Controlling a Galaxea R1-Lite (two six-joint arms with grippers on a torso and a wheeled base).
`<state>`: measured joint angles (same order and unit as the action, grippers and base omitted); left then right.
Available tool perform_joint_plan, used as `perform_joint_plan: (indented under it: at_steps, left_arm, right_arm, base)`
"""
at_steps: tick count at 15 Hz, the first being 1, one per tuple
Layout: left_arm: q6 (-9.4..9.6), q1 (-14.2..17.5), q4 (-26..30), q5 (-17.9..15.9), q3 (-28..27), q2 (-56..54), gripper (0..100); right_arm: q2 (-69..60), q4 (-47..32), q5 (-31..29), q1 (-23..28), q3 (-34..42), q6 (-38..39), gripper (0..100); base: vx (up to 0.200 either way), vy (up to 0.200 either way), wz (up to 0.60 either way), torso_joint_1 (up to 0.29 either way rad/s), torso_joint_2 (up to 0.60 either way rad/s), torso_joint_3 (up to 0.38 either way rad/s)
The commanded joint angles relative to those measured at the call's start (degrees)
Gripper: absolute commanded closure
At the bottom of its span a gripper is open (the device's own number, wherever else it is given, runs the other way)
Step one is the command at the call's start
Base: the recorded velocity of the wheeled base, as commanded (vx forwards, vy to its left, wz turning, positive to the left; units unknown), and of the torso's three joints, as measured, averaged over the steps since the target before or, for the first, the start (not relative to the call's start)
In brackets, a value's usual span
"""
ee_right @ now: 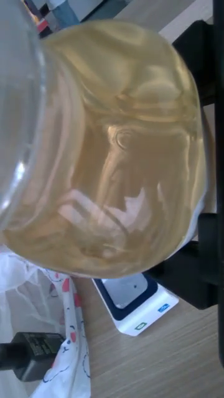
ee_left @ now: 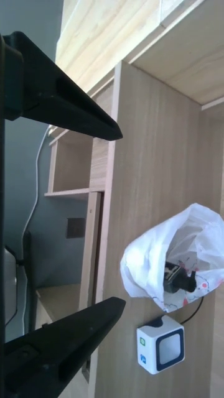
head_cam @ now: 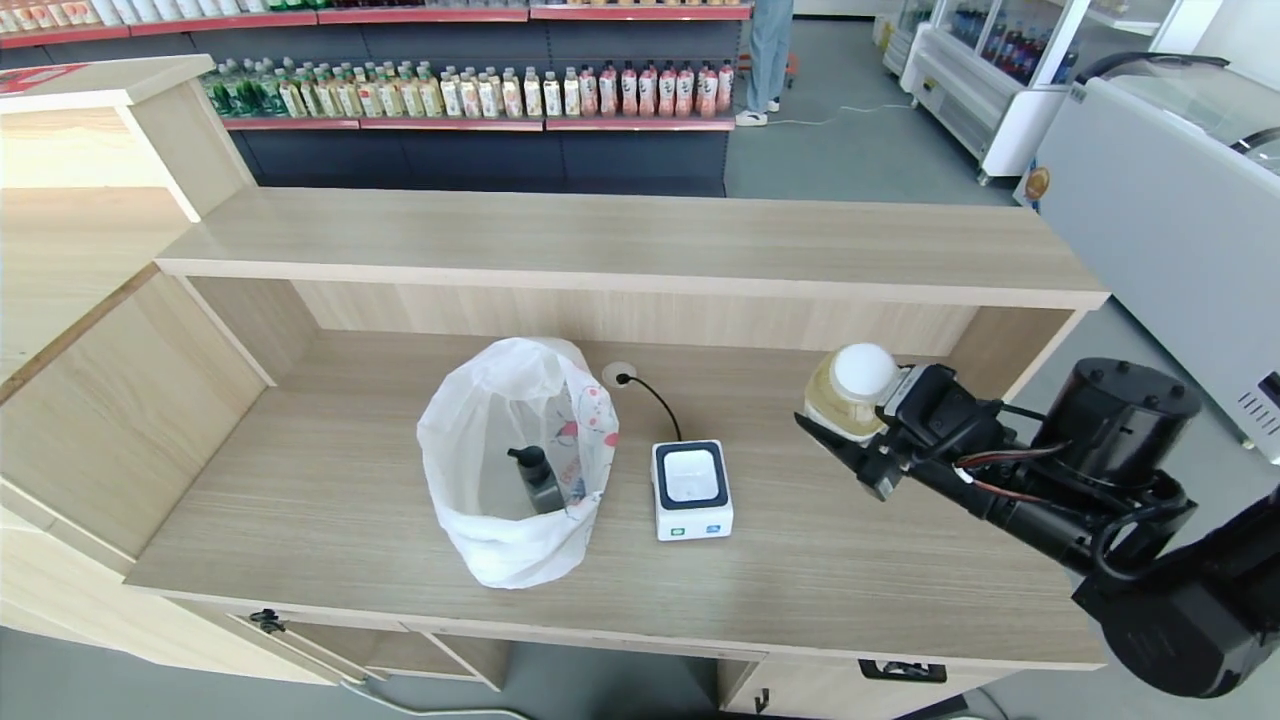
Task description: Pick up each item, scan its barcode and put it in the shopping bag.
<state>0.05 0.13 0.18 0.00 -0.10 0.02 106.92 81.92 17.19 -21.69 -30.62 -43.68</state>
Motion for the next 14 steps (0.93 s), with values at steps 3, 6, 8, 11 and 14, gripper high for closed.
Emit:
perform_joint_plan:
  at_steps: [3,6,8,11,14]
  left_arm:
    - [0.04,0.04,-0.01,0.0,0.01,-0.02,0]
    - [0.04,0.04,-0.01,0.0,0.01,-0.02,0]
    - [0.04,0.04,-0.01,0.0,0.01,-0.02,0]
    - [0.04,0.04,-0.01,0.0,0.01,-0.02,0]
    - [0.04,0.04,-0.01,0.0,0.01,-0.02,0]
  right_arm:
    - [10.59,8.08,2.85,0.94,0.21,-0.09,100]
    - [12.7,8.08,6.37,2.61,0.92,-0.44,100]
    - [13.75,8.08,8.3,3.58,0.56,-0.62,100]
    - [15.33,8.08,11.82,5.16,-1.63,-0.71,100]
    - [17.35,8.08,15.42,7.1,-4.8,-1.58,100]
  base:
    - [0.0,0.133,0.0,0.002,0.0,0.002]
    - [0.0,0.0,0.0,0.0,0.0,0.0]
    - [0.0,0.0,0.0,0.0,0.0,0.0]
    - [0.0,0.0,0.0,0.0,0.0,0.0]
    - [0.0,0.0,0.0,0.0,0.0,0.0]
